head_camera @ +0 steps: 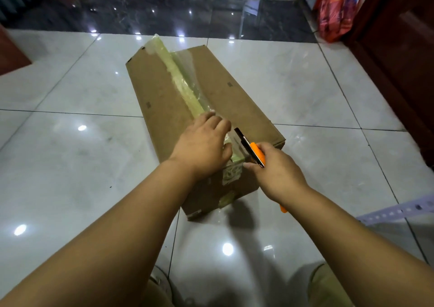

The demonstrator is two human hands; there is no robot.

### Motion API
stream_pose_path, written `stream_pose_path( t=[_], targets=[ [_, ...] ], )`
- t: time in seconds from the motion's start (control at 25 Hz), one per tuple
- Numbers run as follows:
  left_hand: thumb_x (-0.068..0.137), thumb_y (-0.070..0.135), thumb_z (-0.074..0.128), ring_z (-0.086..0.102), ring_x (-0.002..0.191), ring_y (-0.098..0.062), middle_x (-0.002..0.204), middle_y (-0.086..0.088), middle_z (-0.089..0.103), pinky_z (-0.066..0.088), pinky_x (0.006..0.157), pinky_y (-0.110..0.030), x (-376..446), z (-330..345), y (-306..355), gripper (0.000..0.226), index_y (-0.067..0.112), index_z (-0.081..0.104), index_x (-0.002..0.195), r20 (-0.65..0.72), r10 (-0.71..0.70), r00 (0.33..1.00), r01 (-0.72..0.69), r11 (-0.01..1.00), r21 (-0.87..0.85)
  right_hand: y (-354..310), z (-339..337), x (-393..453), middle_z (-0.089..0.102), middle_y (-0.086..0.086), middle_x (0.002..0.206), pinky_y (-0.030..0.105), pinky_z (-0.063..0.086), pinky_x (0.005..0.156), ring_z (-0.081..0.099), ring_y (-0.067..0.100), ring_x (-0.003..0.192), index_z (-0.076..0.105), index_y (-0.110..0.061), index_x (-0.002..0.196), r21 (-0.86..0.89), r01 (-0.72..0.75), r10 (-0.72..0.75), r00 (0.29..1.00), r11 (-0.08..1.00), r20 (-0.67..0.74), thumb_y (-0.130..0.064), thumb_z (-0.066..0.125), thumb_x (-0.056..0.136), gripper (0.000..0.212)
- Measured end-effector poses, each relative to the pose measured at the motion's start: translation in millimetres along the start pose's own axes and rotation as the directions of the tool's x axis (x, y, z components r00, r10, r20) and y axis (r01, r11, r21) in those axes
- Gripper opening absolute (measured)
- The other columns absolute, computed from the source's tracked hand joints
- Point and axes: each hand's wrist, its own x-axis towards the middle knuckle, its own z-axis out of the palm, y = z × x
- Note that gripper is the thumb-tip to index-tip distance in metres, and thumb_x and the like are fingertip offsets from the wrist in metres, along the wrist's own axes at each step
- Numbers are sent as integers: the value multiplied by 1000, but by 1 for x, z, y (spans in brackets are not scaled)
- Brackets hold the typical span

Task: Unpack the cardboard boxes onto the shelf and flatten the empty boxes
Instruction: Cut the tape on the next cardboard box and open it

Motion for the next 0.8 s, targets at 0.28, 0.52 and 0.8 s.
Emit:
stream_pose_path(
  t=[0.28, 0.52, 0.8],
  targets=[
    [74, 14, 54, 65, 101, -37, 91, -11, 70, 54, 74, -42, -24, -21, -2, 23, 10, 71, 89, -181, 130, 975, -78, 959, 272, -17, -6, 13, 53, 9, 98, 36, 41, 67, 51, 30, 94, 37, -15, 120, -353, 67, -4, 985, 933, 175, -12, 48, 94, 28],
    [54, 9, 82, 64, 105, -37, 98, -18, 71, 49, 71, -45, -46, -47, -2, 27, 6, 72, 79, -142, -118, 983, 167, 895, 414, -25, -4, 23, 56, 9, 98, 32, 39, 60, 54, 29, 84, 35, -11, 121, -391, 82, -3, 980, 917, 201, -15, 47, 96, 29],
    [75, 18, 68, 27, 135, -51, 141, -15, 47, 35, 98, -46, -69, -59, 3, 37, 16, 65, 111, -6, -448, 894, 365, 721, 589, -41, 0, 27, 56, 16, 121, 38, 41, 75, 55, 35, 110, 39, -8, 122, -406, 22, 61, 980, 914, 189, -5, 44, 92, 30]
  ],
)
